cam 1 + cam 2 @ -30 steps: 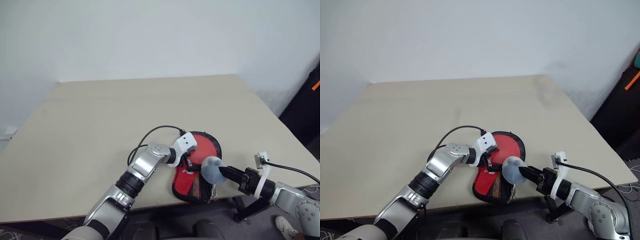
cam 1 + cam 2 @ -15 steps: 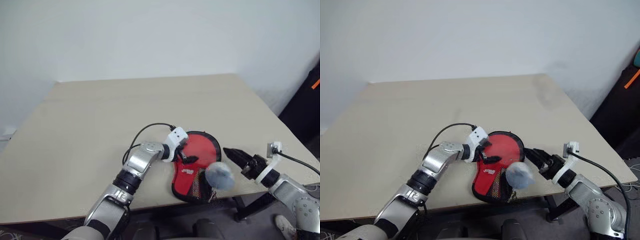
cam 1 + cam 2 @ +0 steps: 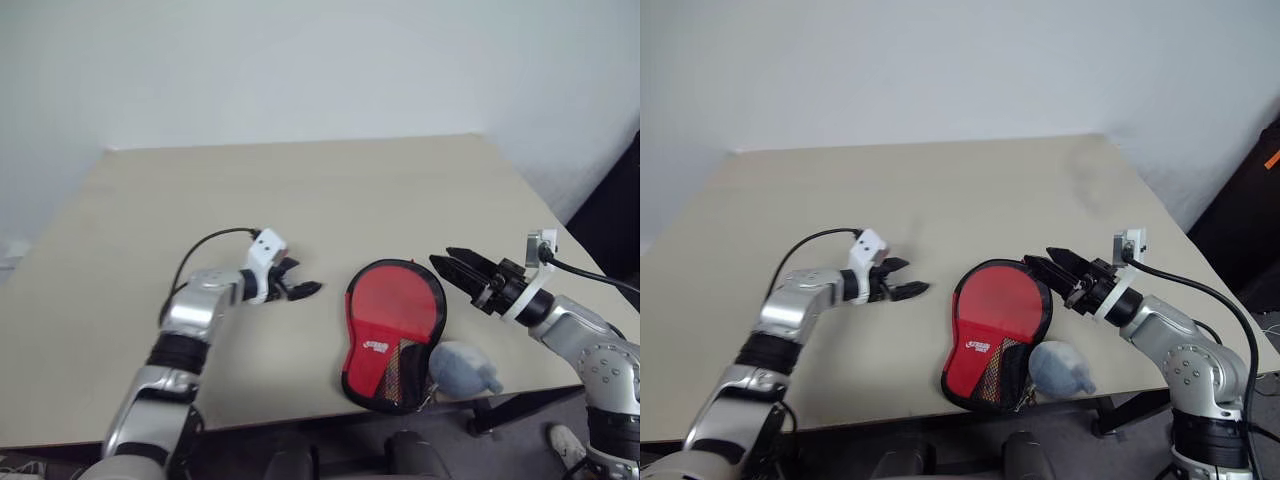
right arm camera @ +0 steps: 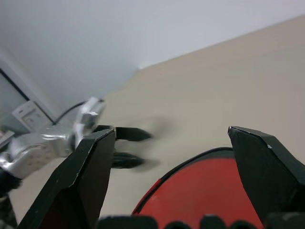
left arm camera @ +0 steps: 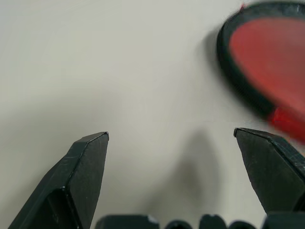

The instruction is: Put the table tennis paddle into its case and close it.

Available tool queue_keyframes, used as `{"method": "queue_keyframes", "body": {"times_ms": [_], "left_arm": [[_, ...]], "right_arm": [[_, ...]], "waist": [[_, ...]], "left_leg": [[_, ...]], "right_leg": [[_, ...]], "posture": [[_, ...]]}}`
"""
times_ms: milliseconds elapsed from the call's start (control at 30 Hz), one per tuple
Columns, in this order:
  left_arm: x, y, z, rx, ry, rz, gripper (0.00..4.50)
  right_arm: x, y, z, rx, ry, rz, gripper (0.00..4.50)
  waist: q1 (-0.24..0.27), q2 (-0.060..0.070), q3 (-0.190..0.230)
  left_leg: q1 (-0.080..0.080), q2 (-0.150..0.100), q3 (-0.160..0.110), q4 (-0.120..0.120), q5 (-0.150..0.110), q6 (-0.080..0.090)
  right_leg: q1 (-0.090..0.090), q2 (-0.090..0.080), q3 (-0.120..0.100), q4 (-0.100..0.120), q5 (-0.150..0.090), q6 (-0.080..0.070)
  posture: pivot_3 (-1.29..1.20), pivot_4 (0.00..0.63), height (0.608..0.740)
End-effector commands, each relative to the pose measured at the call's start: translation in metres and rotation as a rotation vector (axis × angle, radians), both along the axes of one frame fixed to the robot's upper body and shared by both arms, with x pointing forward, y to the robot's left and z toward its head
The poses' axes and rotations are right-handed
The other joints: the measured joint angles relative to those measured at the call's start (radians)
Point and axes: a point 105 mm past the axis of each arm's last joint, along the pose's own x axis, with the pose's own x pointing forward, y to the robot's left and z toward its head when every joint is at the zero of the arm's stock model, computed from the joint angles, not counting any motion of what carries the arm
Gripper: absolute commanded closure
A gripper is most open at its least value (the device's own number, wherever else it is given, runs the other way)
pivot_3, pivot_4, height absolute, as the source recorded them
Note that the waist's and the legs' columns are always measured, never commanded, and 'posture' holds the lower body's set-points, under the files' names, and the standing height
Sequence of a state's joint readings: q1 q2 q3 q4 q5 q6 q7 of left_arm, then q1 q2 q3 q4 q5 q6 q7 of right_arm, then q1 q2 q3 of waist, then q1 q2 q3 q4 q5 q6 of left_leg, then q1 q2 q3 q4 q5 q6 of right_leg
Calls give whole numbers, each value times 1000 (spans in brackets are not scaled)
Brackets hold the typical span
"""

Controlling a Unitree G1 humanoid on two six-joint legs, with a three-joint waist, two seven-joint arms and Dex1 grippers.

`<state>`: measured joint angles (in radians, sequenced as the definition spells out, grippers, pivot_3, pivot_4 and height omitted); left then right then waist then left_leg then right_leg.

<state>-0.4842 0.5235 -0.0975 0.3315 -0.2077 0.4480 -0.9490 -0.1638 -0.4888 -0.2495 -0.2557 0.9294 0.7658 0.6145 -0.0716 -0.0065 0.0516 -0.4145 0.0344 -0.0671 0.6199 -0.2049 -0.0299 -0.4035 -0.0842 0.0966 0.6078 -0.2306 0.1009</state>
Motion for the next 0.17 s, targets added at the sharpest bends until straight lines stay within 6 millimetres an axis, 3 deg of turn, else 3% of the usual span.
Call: {"method": "queue_keyframes", "body": {"times_ms": [33,167], "left_arm": [[-20,8,16,-12,-27,-58,0],[-39,25,9,-9,13,-18,0]], "right_arm": [[3,0,11,-8,-52,21,419],[10,-1,12,-7,-56,36,419]], "waist": [[7,0,0],[19,-1,1]], "left_leg": [[0,0,0,0,0,0],[-1,0,1,4,0,0]], "right_leg": [[0,0,0,0,0,0],[0,0,0,1,0,0]], "posture": [[0,0,740],[0,0,740]]}}
